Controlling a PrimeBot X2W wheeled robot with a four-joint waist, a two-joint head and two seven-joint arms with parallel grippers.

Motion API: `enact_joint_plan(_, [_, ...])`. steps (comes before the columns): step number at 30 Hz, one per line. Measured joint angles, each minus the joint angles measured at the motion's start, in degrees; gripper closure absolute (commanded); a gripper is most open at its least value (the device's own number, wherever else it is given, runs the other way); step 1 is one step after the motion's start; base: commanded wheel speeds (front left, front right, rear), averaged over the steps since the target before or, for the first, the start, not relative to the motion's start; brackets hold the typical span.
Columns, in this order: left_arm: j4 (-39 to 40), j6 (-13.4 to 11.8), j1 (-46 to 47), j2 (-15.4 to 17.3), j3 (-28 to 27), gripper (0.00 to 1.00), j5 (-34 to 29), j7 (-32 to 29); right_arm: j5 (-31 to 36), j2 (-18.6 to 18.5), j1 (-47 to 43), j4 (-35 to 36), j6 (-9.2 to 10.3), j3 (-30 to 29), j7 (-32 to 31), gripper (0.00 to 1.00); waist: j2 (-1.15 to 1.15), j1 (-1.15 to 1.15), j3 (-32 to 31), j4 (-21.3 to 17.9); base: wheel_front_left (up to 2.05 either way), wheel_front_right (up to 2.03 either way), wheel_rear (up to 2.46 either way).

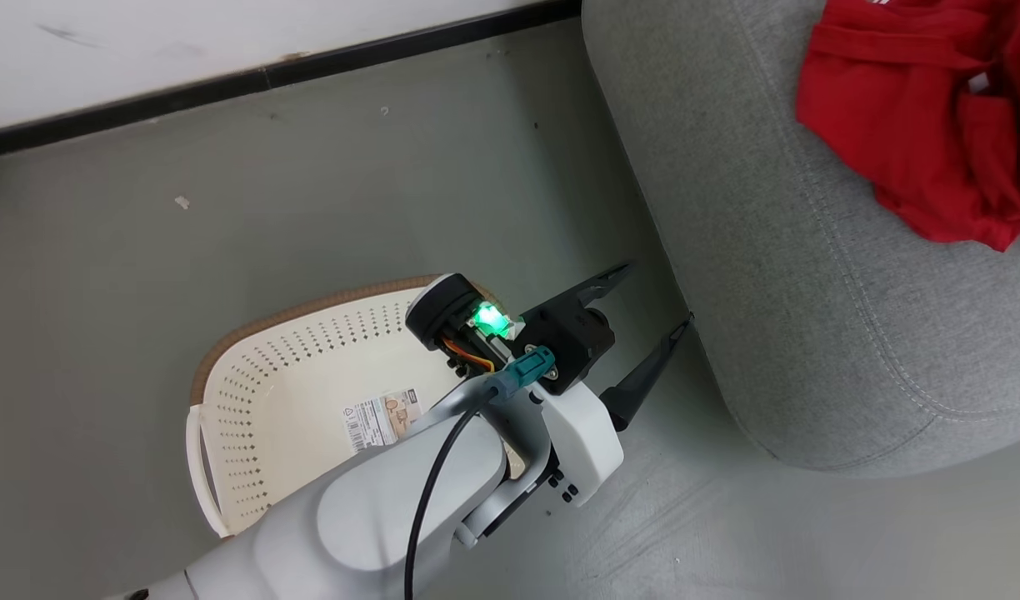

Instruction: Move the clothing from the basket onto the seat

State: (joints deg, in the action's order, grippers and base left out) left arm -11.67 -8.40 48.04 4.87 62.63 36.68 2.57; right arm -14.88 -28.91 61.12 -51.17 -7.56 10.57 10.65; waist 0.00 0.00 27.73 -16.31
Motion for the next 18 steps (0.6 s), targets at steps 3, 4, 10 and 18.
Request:
enact_joint_plan(3, [-0.2, 0.07, 0.62, 0.01, 0.0, 0.0, -0.13, -0.05, 0.6, 0.68, -0.23, -1.51, 0.0, -0.07, 0.52, 1.0, 0.0, 0.0, 0.91, 0.28, 0.0, 0.0, 0.0])
enact_joint_plan(4, [-0.21, 0.07, 0.85, 0.01, -0.01, 0.0, -0.27, -0.05, 0.73, 0.76, -0.34, -2.02, 0.0, -0.29, 0.54, 1.0, 0.0, 0.0, 1.18, 0.37, 0.0, 0.0, 0.0])
enact_joint_plan(10, [-0.25, 0.51, 1.97, 0.0, 0.02, 0.0, -0.74, -0.07, 0.89, 2.02, -0.73, -3.98, 0.01, -0.98, 1.69, 0.0, 0.0, 0.0, 2.49, 0.66, 0.0, 0.0, 0.0])
enact_joint_plan(18, [-0.75, 1.07, 2.26, 0.18, -0.1, 0.0, -1.02, 0.03, 1.46, 3.79, -1.54, -4.55, 0.0, -0.34, 2.88, 0.0, 0.0, 0.0, 2.35, -0.08, 0.0, 0.0, 0.0])
